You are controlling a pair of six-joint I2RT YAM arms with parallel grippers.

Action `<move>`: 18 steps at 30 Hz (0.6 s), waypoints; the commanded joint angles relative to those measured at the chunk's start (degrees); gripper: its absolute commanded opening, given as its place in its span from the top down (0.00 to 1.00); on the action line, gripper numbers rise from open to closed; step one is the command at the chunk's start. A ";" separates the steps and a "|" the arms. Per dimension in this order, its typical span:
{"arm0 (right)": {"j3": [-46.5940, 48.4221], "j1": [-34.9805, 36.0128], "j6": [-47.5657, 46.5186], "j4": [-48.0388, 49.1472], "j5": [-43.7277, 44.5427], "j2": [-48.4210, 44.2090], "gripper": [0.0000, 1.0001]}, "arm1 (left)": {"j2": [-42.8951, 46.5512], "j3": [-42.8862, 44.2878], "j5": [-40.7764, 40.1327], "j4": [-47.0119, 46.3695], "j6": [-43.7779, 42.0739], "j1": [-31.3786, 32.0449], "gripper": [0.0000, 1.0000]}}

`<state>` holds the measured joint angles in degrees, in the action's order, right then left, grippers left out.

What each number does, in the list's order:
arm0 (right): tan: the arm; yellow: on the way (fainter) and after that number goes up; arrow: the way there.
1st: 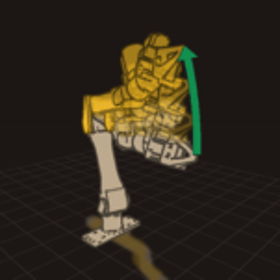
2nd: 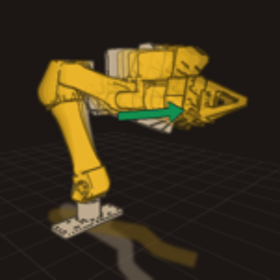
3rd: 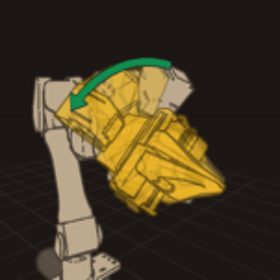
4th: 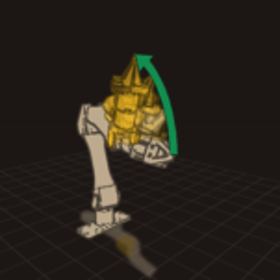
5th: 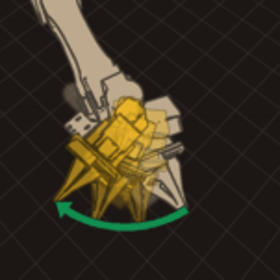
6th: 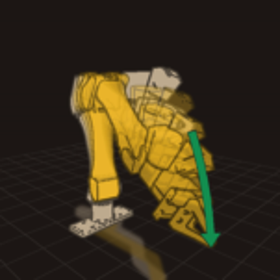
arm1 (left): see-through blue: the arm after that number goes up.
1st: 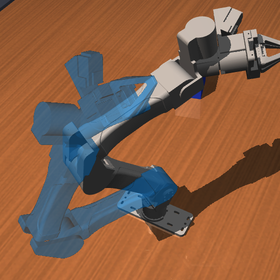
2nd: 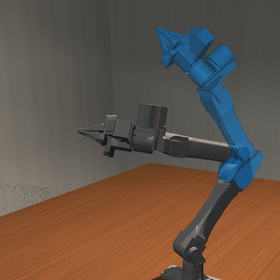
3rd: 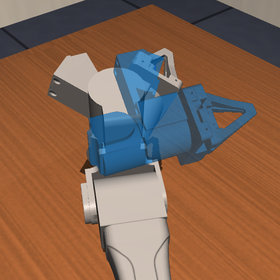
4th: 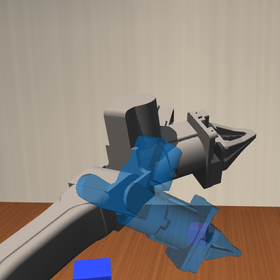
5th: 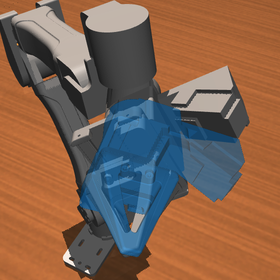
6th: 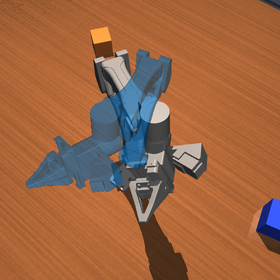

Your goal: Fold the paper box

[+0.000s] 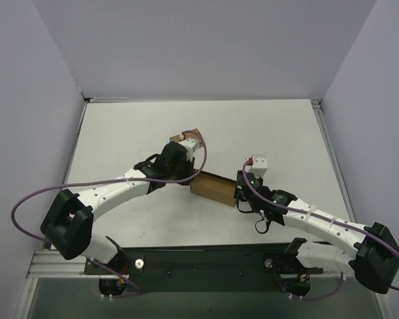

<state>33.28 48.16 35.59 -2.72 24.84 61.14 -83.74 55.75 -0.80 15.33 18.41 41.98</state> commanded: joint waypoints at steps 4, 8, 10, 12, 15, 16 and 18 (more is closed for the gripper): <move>-0.58 0.71 0.88 0.35 3.63 0.82 0.74 | 3.76 3.05 3.69 2.94 -1.54 0.39 0.59; -0.58 0.71 0.79 0.44 3.64 1.17 0.74 | 5.60 4.37 5.54 4.70 -2.42 0.30 0.43; -0.49 0.79 0.62 0.35 3.55 1.26 0.74 | 6.40 4.98 6.24 6.20 -2.86 0.13 0.38; -0.23 0.71 0.53 0.26 3.46 0.91 0.72 | 7.54 5.42 7.82 7.87 -2.95 -0.31 0.34; -0.14 1.06 0.44 -0.35 3.37 -0.32 0.63 | 8.86 6.83 10.54 9.19 -1.20 -2.24 0.32; -0.06 1.06 0.35 -0.70 3.63 -0.76 0.57 | 9.21 7.62 10.99 9.19 -0.40 -2.86 0.32; -0.14 1.32 0.44 -1.41 3.99 -2.34 0.50 | 9.65 8.15 13.00 7.88 2.31 -4.87 0.31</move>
<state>33.26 48.82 36.03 -2.46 26.35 61.60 -76.66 60.12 7.64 23.44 17.02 40.34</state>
